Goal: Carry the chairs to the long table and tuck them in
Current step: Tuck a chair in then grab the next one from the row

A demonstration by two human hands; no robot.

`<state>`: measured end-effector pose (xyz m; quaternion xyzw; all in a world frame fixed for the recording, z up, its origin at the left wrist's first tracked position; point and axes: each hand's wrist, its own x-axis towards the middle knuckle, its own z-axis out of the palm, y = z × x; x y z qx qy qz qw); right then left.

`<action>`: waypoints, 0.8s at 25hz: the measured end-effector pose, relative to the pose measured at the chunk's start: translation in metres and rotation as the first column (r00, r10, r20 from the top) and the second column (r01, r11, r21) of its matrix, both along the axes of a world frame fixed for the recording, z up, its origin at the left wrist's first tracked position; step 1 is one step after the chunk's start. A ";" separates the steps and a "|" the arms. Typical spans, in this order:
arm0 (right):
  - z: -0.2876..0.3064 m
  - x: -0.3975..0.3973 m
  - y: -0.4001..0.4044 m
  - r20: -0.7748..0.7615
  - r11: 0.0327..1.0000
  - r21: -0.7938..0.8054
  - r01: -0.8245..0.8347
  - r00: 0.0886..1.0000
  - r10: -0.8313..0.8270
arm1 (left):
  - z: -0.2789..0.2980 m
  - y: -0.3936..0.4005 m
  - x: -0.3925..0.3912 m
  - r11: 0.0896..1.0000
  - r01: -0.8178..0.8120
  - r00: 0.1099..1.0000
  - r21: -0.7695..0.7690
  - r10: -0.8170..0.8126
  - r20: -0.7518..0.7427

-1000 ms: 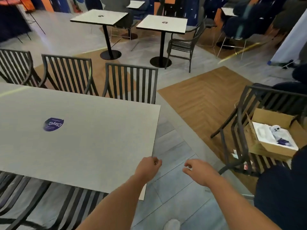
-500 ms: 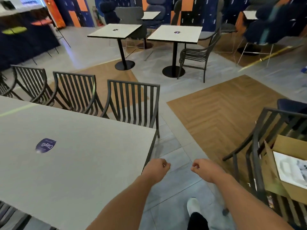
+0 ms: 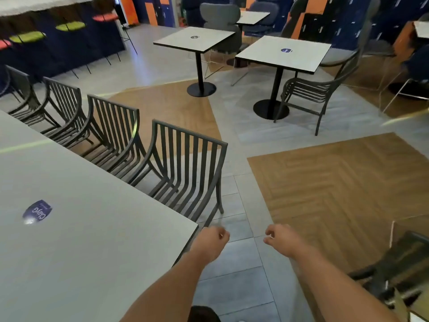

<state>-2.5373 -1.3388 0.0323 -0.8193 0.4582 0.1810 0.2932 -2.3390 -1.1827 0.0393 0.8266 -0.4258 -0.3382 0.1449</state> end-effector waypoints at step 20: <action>0.041 0.328 -0.387 0.074 0.967 -0.083 -0.242 0.966 0.248 | -0.022 -0.356 0.279 0.958 -0.287 0.958 -0.027 0.287 0.017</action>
